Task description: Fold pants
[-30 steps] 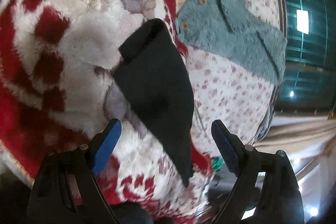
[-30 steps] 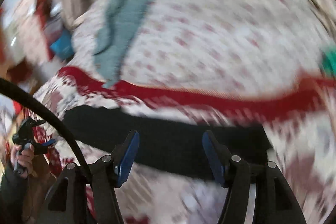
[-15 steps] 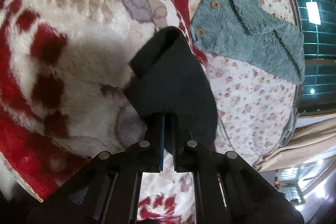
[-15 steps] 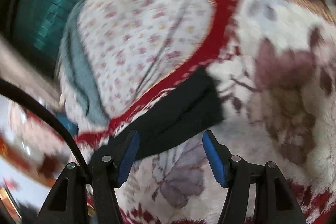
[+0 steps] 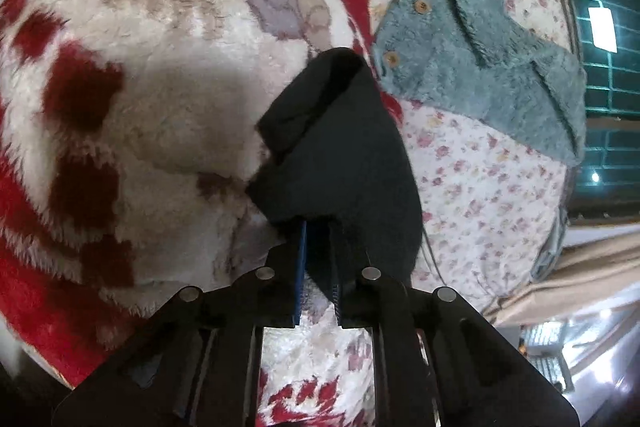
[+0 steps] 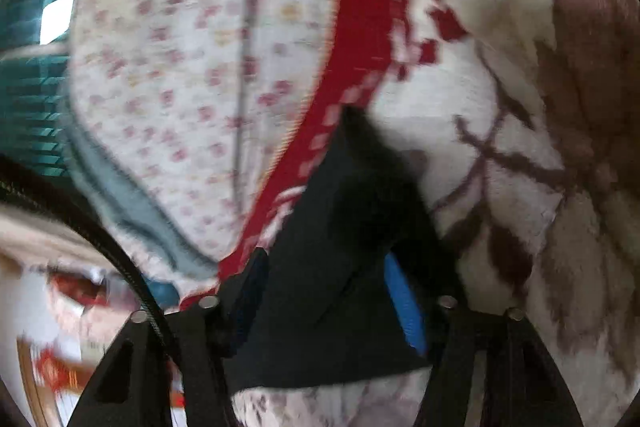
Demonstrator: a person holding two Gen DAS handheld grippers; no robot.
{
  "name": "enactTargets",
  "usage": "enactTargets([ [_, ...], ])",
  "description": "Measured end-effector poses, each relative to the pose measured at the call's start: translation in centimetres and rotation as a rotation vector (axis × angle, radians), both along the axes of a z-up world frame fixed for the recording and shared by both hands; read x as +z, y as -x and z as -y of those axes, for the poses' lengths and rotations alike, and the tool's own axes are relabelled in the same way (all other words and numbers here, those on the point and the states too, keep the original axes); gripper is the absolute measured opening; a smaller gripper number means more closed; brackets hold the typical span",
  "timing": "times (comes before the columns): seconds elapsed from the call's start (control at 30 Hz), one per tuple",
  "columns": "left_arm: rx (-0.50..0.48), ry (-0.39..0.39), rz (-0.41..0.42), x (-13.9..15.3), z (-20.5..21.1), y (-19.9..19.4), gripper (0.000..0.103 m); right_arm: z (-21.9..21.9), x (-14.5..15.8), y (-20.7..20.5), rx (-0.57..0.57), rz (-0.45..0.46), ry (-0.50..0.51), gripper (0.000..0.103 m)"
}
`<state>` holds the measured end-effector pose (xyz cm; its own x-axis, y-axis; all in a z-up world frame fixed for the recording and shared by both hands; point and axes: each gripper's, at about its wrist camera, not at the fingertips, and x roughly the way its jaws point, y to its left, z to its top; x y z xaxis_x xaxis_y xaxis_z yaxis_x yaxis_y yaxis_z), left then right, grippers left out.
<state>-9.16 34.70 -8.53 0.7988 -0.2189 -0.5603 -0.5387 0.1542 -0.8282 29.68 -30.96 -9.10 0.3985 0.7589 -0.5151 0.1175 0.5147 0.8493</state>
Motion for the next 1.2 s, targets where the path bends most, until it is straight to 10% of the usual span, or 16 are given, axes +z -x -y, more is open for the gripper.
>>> enactTargets([
  [0.1, 0.01, 0.005, 0.028, 0.5, -0.3, 0.5, 0.0, -0.1, -0.2, -0.8, -0.027, 0.0, -0.034, 0.047],
  [0.23, 0.026, -0.024, 0.078, 2.4, -0.5, 1.1, 0.0, -0.8, 0.9, -0.8, 0.033, 0.091, 0.099, 0.005],
  [0.47, 0.032, -0.062, 0.138, 5.4, -1.5, 1.3, 0.0, -0.5, 3.1, 1.9, 0.037, 0.22, 0.105, 0.004],
  [0.63, 0.008, 0.084, 0.089, 1.8, -1.3, 1.6, 0.001, -0.2, 4.4, 2.8, 0.038, 0.254, 0.075, 0.004],
  [0.67, 0.015, 0.115, 0.07, 1.0, -1.1, 1.9, 0.004, -0.3, 4.3, 2.8, 0.044, 0.254, 0.082, 0.004],
  [0.73, 0.044, 0.166, 0.046, -0.2, -1.0, 2.5, 0.044, -0.7, 4.0, 2.9, 0.052, 0.248, 0.099, 0.004],
  [0.8, 0.096, 0.199, 0.063, -0.9, -0.8, 3.2, 0.056, -1.0, 3.5, 2.8, 0.06, 0.237, 0.113, 0.004],
  [1.0, 0.102, 0.165, 0.101, -0.8, -1.3, 1.5, 0.056, -1.4, 2.2, 3.0, 0.079, 0.217, 0.132, 0.005],
  [1.13, 0.061, 0.085, 0.059, -0.3, -0.9, 0.2, 0.014, -1.6, 1.7, 3.3, 0.085, 0.2, 0.14, 0.005],
  [1.2, 0.06, 0.045, 0.038, 0.2, -0.6, 0.6, 0.009, -1.5, 1.8, 3.4, 0.081, 0.206, 0.14, 0.005],
])
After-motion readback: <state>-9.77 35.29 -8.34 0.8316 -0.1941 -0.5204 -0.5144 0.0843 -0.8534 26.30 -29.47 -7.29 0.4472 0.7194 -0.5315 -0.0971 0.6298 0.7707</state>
